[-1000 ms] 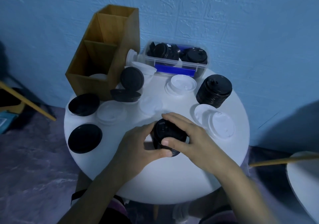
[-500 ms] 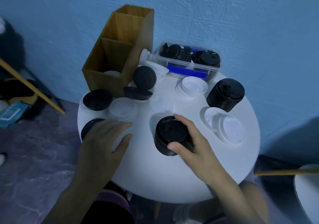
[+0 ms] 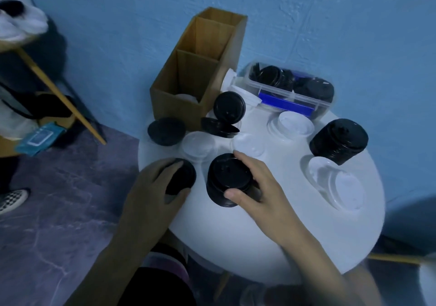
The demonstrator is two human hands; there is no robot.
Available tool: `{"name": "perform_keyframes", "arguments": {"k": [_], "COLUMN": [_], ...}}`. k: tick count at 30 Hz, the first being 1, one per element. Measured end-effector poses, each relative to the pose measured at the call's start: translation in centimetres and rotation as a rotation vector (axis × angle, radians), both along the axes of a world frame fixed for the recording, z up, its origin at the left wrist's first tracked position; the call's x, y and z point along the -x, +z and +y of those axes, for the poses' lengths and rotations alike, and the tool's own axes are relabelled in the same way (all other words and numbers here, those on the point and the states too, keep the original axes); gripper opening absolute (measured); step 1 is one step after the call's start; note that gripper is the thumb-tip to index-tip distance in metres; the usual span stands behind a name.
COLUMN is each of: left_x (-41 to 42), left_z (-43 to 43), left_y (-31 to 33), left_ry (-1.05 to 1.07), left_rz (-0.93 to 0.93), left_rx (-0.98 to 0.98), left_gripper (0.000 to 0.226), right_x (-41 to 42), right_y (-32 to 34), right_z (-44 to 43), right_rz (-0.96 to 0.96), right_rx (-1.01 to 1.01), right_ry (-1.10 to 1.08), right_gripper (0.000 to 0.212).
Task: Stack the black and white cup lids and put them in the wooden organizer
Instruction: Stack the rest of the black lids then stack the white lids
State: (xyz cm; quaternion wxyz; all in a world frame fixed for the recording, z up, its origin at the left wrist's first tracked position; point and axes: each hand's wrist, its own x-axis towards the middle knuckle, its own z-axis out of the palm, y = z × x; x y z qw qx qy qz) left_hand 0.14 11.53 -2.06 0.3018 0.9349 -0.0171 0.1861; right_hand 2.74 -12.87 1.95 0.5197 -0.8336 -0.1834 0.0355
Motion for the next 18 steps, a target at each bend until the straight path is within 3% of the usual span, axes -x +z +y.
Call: {"name": "perform_keyframes", "arguments": {"k": [7, 10, 14, 18], "left_x": [-0.9, -0.4, 0.7, -0.1], "left_z": [-0.8, -1.0, -1.4, -3.3], "left_y": [0.6, 1.3, 3.0, 4.6], "left_ry": [0.000, 0.032, 0.013, -0.155], "left_rz": [0.138, 0.170, 0.104, 0.045], "left_rx": [0.048, 0.103, 0.170, 0.361], "left_gripper": [0.080, 0.080, 0.081, 0.081], "right_x": [-0.8, -0.5, -0.1, 0.4], "right_y": [-0.2, -0.2, 0.0, 0.4], "right_z": [-0.6, -0.8, -1.4, -2.1], "right_rz": [0.019, 0.017, 0.011, 0.006], "right_rx": [-0.019, -0.013, 0.015, 0.045], "right_ry": [-0.057, -0.052, -0.043, -0.038], "right_gripper": [0.071, 0.071, 0.071, 0.072]}}
